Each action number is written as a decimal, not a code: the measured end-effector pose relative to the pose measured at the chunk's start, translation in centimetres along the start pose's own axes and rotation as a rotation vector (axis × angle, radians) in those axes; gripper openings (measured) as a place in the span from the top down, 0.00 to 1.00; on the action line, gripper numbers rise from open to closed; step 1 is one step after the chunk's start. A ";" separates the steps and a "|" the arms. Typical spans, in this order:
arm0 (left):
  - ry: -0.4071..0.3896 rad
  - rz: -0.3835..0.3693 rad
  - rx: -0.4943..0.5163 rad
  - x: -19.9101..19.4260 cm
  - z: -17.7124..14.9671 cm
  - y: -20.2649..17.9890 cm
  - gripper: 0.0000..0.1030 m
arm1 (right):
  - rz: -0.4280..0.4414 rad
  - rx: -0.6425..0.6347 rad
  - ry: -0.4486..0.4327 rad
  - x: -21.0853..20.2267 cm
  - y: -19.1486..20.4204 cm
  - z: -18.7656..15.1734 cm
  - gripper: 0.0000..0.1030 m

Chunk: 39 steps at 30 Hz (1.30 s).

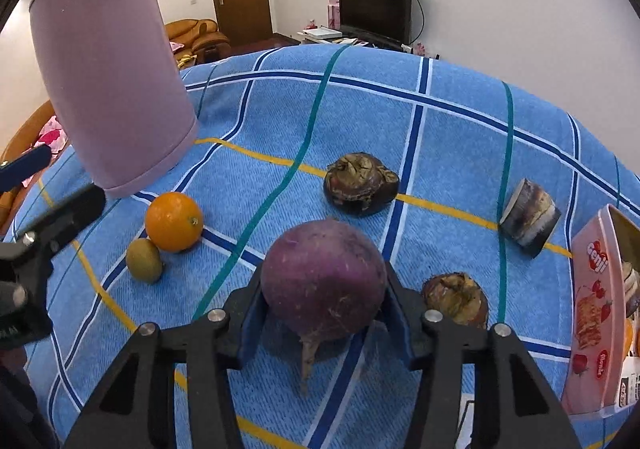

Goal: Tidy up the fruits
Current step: 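Grasp the purple turnip with the right gripper while the left grasps a small yellow fruit, then carry the purple turnip and yellow fruit over the pink tin box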

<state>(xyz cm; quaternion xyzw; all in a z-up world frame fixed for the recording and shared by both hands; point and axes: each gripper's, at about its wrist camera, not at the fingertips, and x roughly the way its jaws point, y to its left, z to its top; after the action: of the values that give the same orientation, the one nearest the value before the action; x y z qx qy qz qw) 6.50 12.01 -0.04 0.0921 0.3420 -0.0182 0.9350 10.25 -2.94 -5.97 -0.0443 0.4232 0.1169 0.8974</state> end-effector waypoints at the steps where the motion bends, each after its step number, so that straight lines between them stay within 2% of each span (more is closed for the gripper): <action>1: 0.006 -0.009 0.009 0.1 -0.1 -0.2 0.01 | 0.000 0.004 -0.009 -0.3 0.0 -0.1 0.48; 7: 0.036 -0.069 0.024 0.6 -0.4 -1.0 0.02 | -0.002 0.060 -0.157 -3.8 -1.1 -1.3 0.48; 12: 0.109 -0.150 0.021 2.2 -0.9 -1.8 0.17 | -0.020 0.075 -0.220 -6.0 -1.9 -2.2 0.48; 19: 0.194 -0.182 -0.019 4.6 -1.8 -1.8 0.40 | -0.005 0.062 -0.239 -7.0 -1.5 -3.0 0.48; 25: 0.181 -0.202 -0.028 4.6 -1.8 -1.7 0.50 | -0.003 0.059 -0.247 -7.3 -1.4 -3.4 0.48; 27: 0.177 -0.220 -0.027 4.3 -1.9 -1.7 0.71 | -0.004 0.064 -0.247 -7.3 -1.6 -3.4 0.48; 35: 0.157 -0.236 -0.027 3.3 -2.1 -1.4 0.72 | -0.014 0.080 -0.260 -7.7 -2.1 -3.7 0.48; 39: 0.100 -0.310 -0.060 2.1 -1.5 -0.7 0.72 | -0.036 0.071 -0.278 -8.2 -2.3 -4.0 0.48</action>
<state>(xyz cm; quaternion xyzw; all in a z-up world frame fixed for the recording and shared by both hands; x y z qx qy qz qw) 7.09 11.67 -2.58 0.0114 0.3987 -0.1473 0.9051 2.75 -7.27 -2.26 -0.0037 0.2978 0.0909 0.9503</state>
